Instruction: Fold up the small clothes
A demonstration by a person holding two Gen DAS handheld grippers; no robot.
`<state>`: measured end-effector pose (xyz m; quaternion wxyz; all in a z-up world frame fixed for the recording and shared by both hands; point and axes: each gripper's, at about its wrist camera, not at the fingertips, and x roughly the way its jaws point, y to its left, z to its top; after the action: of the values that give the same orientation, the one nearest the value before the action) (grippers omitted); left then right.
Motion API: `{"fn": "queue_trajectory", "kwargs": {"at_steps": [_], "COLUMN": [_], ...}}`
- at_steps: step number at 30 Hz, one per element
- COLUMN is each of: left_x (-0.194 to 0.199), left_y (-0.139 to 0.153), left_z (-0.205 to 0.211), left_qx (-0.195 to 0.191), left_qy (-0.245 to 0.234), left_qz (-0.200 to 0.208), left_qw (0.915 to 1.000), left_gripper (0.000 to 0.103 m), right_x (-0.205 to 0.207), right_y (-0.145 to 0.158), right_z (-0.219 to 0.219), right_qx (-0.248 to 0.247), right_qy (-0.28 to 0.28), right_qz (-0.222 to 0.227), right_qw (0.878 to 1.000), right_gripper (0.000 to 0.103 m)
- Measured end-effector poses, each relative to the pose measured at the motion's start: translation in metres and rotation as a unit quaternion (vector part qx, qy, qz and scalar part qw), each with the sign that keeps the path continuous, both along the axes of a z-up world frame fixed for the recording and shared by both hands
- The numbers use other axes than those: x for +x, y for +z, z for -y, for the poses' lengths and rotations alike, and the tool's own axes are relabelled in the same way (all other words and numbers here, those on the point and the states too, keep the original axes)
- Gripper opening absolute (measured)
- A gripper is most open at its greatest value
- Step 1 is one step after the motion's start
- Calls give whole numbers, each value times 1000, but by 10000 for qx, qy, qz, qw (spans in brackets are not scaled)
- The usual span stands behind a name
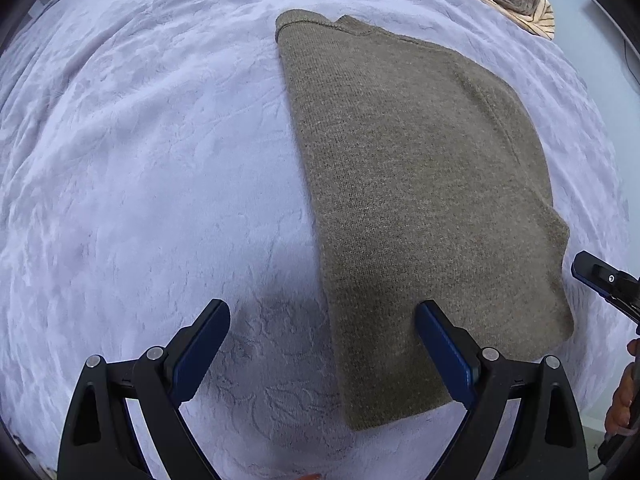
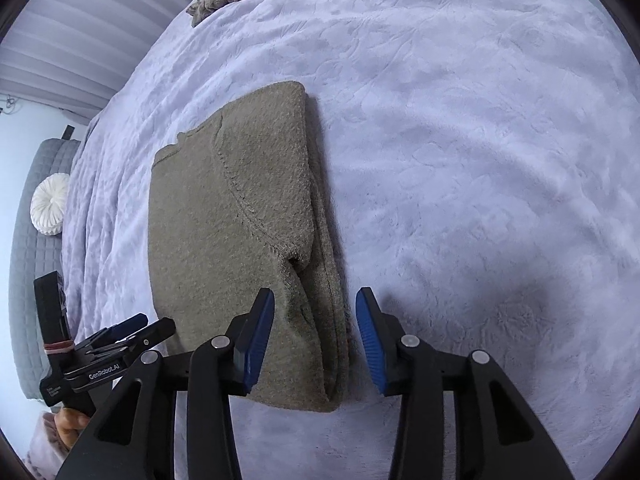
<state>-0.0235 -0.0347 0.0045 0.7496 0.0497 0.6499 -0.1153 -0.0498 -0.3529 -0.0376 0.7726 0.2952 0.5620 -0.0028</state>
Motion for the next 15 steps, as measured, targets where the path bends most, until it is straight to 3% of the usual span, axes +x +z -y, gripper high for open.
{"fn": "queue_trajectory", "kwargs": {"at_steps": [2, 4, 15], "left_x": [0, -1, 10], "left_y": [0, 1, -2], "left_z": [2, 3, 3], "left_qx": [51, 104, 108], "left_qy": [1, -31, 141], "left_qz": [43, 104, 15], "left_qw": [10000, 9999, 9998], "left_gripper": [103, 103, 103], "right_x": [0, 0, 7], "right_y": [0, -1, -2], "right_z": [1, 2, 7], "right_qx": [8, 21, 43], "right_qy": [2, -2, 76], "right_qz": [-1, -4, 2], "right_qw": [10000, 10000, 10000], "right_gripper": [51, 56, 56]}}
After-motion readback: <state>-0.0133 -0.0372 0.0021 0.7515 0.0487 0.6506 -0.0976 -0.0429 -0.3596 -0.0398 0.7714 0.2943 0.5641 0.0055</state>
